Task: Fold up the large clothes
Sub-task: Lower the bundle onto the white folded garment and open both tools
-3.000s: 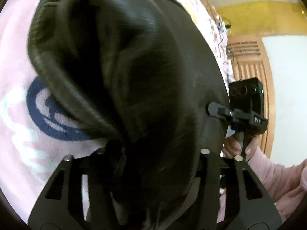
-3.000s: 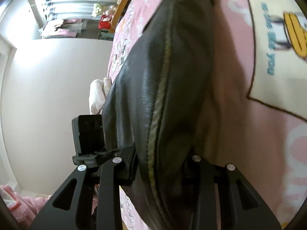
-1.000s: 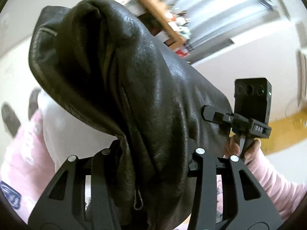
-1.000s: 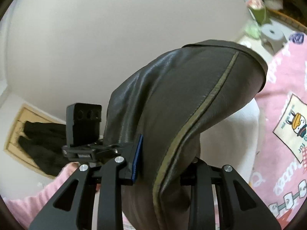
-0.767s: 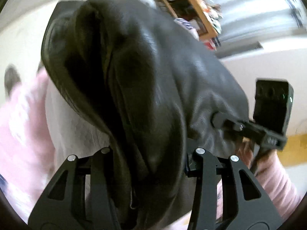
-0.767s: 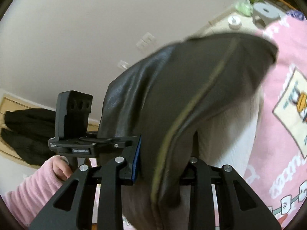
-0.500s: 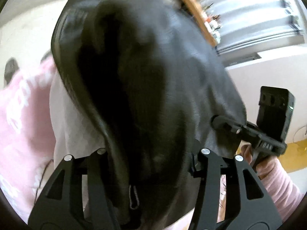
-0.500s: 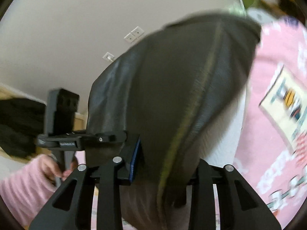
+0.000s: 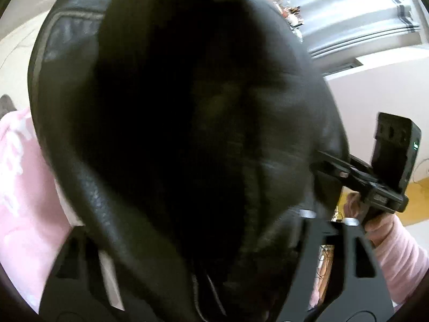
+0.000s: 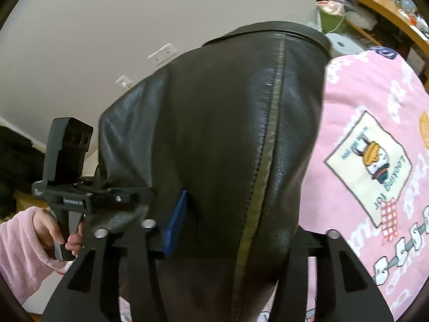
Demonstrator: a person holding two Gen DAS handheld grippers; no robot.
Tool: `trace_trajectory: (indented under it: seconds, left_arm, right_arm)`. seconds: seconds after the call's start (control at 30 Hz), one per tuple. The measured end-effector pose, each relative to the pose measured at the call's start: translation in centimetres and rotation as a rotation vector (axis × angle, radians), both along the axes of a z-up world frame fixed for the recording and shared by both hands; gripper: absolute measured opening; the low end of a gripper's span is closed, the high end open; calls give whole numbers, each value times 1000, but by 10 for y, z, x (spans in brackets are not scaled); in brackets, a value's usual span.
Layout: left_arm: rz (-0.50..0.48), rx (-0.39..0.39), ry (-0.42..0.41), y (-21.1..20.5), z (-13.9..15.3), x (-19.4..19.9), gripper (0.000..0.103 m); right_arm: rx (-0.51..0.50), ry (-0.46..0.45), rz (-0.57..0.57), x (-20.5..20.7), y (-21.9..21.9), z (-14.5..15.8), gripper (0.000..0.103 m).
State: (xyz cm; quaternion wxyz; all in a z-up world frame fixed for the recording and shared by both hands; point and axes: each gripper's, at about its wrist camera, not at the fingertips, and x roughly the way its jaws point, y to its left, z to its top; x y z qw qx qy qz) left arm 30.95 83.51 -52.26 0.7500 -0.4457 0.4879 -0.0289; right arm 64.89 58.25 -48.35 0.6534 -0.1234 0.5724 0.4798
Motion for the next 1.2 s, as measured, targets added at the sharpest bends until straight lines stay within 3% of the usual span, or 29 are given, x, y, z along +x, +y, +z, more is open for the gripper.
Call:
trace_trajectory:
  seconds: [0.07, 0.17, 0.23, 0.33, 0.37, 0.4, 0.5, 0.57, 0.67, 0.73, 0.83, 1.0, 1.13, 1.2]
  left_arm:
    - [-6, -60, 28, 7, -5, 0, 84]
    - [-20, -68, 82, 14, 10, -8, 84]
    - [-29, -77, 128, 23, 25, -20, 91]
    - [13, -105, 134, 39, 53, -37, 94]
    - [15, -94, 140, 42, 61, -40, 94]
    - [19, -66, 146, 44, 72, -43, 94]
    - [69, 83, 107, 41, 112, -50, 94]
    - [64, 157, 63, 13, 131, -20, 94]
    - [17, 342, 114, -14, 122, 8, 94]
    - [6, 434, 208, -18, 88, 25, 92]
    - [57, 365, 204, -12, 61, 37, 92]
    - [22, 495, 187, -31, 89, 35, 92]
    - [-28, 656, 148, -62, 141, 13, 92]
    - [7, 728, 92, -87, 182, -7, 92]
  right_arm:
    - [-18, 41, -22, 5, -7, 4, 58]
    - [7, -23, -37, 1, -28, 32, 56]
    - [15, -43, -90, 3, -48, 50, 57]
    - [106, -33, -135, 4, -64, 74, 34]
    - [128, -26, -131, 5, -61, 79, 19]
    - [150, -19, -102, 1, -53, 83, 6]
    - [149, -41, -6, -17, -22, 86, 6]
    - [48, -92, -30, -17, -3, 64, 6]
    - [-43, -77, -68, -9, 10, 20, 0]
    - [-91, -116, -66, -10, 17, 2, 0]
    - [-155, -187, -74, -5, 26, -13, 0]
    - [-98, -106, -133, -1, 3, 15, 5]
    - [-28, -147, -160, -25, -50, 58, 7]
    - [-2, -157, -191, -35, -77, 77, 22]
